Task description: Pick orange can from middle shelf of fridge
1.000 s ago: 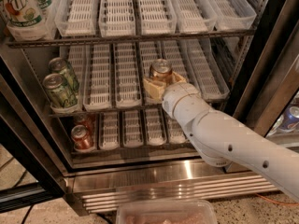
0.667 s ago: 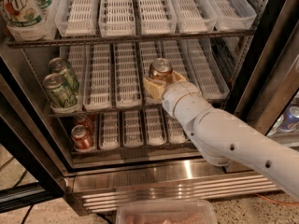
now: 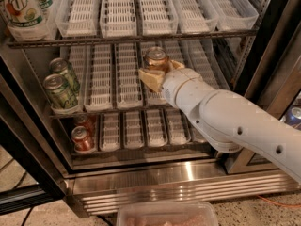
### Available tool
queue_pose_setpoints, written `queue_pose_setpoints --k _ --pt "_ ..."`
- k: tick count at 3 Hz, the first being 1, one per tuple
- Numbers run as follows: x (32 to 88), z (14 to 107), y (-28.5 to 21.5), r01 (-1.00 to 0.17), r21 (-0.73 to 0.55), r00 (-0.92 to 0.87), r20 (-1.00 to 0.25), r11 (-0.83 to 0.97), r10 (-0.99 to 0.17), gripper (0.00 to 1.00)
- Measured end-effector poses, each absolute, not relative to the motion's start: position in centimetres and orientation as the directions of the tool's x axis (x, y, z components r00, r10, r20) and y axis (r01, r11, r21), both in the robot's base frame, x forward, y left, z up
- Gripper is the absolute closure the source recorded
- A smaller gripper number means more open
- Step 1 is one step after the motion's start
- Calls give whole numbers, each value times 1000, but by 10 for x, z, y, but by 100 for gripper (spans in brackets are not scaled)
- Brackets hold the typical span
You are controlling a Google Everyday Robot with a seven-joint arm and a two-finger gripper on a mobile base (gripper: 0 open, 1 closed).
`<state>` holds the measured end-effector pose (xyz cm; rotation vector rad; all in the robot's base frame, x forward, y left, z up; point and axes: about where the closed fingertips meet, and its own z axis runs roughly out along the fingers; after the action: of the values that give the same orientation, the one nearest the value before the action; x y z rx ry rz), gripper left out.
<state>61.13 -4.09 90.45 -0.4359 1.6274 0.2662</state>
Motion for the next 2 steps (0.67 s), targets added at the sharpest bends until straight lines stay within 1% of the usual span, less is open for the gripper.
queue_pose_setpoints --k 1,2 --pt "604 908 -43 -464 -99 -71 -986 880 -149 100" --pt "604 908 -43 -465 -99 -71 -986 880 -149 100"
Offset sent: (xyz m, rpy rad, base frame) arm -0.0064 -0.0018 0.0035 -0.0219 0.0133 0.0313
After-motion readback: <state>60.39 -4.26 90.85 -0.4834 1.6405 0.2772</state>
